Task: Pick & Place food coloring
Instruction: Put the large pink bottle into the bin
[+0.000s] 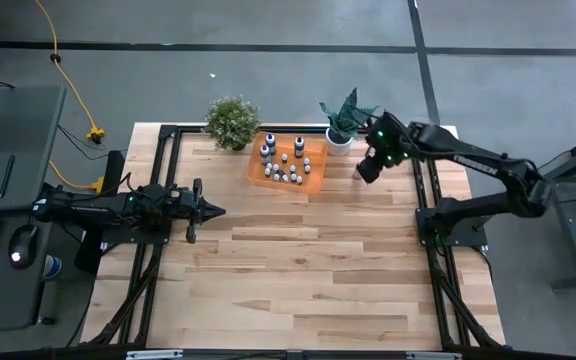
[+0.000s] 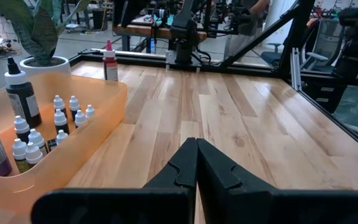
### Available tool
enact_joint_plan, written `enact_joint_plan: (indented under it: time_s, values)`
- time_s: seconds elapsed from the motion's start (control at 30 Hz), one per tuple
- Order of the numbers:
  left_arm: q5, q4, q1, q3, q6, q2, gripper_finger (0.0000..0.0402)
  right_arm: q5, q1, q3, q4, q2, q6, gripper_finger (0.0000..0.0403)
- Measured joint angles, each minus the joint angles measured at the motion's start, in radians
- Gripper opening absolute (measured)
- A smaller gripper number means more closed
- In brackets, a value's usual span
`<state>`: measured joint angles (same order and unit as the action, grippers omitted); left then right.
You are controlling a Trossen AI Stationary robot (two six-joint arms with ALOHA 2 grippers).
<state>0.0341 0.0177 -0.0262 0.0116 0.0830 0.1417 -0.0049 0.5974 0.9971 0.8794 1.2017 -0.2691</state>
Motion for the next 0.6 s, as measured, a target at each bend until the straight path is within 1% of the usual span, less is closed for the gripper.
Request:
enact_joint_plan:
  time_s: [0.1, 0.23, 0.4, 0.6]
  values:
    - [0.000, 0.000, 0.000, 0.000, 0.000, 0.000, 0.0000, 0.035, 0.008, 0.076, 0.067, 0.074, 0.070, 0.0228]
    - [0.000, 0.000, 0.000, 0.000, 0.000, 0.000, 0.0000, 0.080, 0.012, 0.170, 0.164, 0.177, 0.150, 0.0254]
    - [0.000, 0.000, 0.000, 0.000, 0.000, 0.000, 0.0000, 0.078, 0.012, 0.280, 0.269, 0.306, 0.198, 0.0259]
    - [0.000, 0.000, 0.000, 0.000, 0.000, 0.000, 0.0000, 0.086, 0.012, 0.414, 0.383, 0.453, 0.165, 0.0259]
